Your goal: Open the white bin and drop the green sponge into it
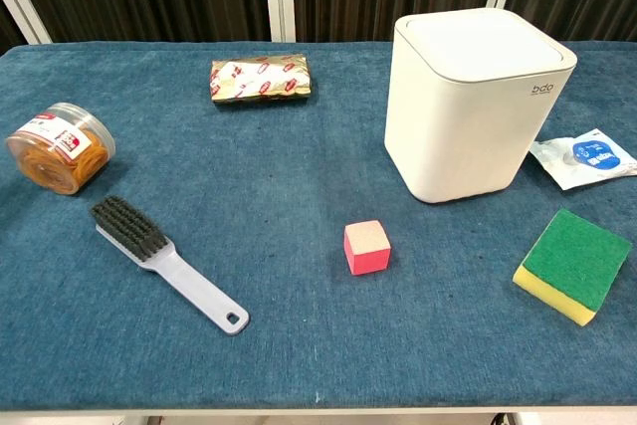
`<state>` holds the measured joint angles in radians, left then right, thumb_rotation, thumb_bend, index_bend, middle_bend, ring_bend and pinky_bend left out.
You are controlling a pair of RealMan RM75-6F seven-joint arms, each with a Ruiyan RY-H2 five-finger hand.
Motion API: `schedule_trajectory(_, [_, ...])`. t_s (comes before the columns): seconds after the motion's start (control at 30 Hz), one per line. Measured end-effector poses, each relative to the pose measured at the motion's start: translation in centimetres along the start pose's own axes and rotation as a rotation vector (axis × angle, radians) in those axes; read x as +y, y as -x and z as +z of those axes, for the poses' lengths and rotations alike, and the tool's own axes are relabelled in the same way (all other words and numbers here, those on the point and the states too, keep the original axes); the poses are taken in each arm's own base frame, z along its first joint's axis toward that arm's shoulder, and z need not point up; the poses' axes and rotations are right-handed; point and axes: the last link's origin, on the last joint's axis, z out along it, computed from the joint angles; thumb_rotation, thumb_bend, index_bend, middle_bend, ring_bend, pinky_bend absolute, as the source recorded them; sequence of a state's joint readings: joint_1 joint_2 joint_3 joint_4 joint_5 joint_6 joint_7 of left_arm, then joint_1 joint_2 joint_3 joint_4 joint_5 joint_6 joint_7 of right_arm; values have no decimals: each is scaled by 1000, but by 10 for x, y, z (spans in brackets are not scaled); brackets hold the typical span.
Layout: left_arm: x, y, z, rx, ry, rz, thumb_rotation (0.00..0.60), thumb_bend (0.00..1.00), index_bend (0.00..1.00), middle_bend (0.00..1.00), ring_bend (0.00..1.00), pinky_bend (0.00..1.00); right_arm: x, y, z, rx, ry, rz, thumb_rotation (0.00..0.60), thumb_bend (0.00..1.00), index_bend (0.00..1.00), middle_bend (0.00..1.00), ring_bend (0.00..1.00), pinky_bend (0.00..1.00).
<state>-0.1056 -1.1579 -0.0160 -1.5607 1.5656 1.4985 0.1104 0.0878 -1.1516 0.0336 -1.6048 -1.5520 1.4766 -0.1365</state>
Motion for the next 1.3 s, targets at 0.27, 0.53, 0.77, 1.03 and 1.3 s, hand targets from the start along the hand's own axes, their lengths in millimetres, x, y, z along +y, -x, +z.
schedule_trajectory(0.27, [0, -2, 2, -8, 5, -6, 600, 70, 0, 0, 0, 4, -16, 3, 15, 38, -89, 16, 600, 323, 0, 0, 0, 0])
schedule_trajectory(0.53, [-6, -7, 4, 2, -14, -25, 600, 70, 0, 0, 0, 4, -70, -16, 66, 75, -278, 16, 600, 343, 0, 158, 0, 0])
schedule_trajectory(0.77, [-13, -11, 11, -4, -37, -45, 600, 70, 0, 0, 0, 3, -122, -17, 93, 51, -404, -69, 600, 363, 0, 272, 0, 0])
schedule_trajectory(1.03, [-14, -14, 8, 8, -29, -58, 600, 70, 0, 0, 0, 3, -141, -4, 93, -11, -448, -58, 600, 363, 0, 294, 0, 0])
schedule_trajectory(1.3, [-13, -13, 8, 2, -26, -55, 600, 70, 0, 0, 0, 3, -142, 6, 89, -48, -447, -81, 600, 364, 0, 297, 0, 0])
